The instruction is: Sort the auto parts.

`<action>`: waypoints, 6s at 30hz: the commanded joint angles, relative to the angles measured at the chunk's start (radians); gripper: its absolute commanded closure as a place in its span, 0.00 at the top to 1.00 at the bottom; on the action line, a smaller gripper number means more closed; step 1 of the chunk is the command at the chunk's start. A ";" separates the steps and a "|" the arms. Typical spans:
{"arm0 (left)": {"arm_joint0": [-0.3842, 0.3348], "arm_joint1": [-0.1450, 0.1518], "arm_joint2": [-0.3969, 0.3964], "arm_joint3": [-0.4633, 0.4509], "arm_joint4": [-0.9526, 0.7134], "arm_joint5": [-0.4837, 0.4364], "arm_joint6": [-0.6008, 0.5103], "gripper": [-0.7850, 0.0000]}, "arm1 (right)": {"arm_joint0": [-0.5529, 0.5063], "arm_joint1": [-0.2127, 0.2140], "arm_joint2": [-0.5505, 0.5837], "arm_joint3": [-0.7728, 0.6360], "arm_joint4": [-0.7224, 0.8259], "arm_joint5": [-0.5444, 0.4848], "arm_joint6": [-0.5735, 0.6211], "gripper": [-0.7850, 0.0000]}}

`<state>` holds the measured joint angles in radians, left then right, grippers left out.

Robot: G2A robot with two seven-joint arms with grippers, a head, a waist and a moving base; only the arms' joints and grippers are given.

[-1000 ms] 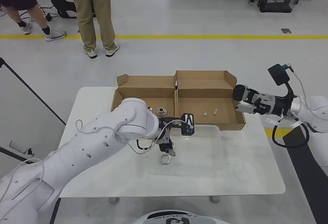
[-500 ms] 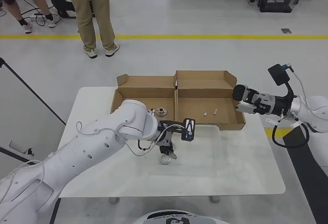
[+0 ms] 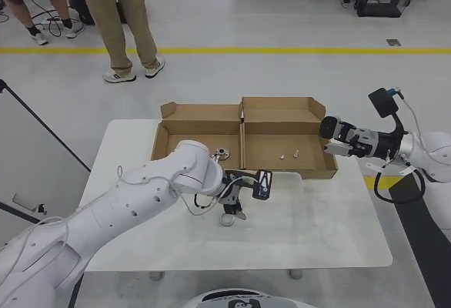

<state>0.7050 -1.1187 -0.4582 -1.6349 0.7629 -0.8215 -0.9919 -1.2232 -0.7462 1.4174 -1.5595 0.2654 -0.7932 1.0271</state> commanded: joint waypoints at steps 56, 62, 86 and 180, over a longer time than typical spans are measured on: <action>-0.074 -0.163 0.180 0.395 0.516 -0.117 0.314 0.49 | 0.000 0.000 0.000 0.000 0.000 0.000 0.000 1.00; -0.069 -0.171 0.179 0.406 0.482 -0.159 0.283 0.52 | 0.000 0.000 0.000 0.000 0.000 0.000 0.000 1.00; -0.084 -0.202 0.170 0.436 0.419 -0.181 0.200 0.34 | 0.000 0.000 0.000 0.000 0.000 0.000 0.000 1.00; -0.063 0.185 -0.414 0.110 -0.242 -0.191 0.781 0.00 | 0.000 0.000 0.000 0.000 0.000 0.000 0.000 1.00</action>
<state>0.6268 -0.9400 -0.8664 -1.5150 0.5514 -1.0123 -0.2246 -1.2232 -0.7462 1.4174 -1.5595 0.2654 -0.7932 1.0271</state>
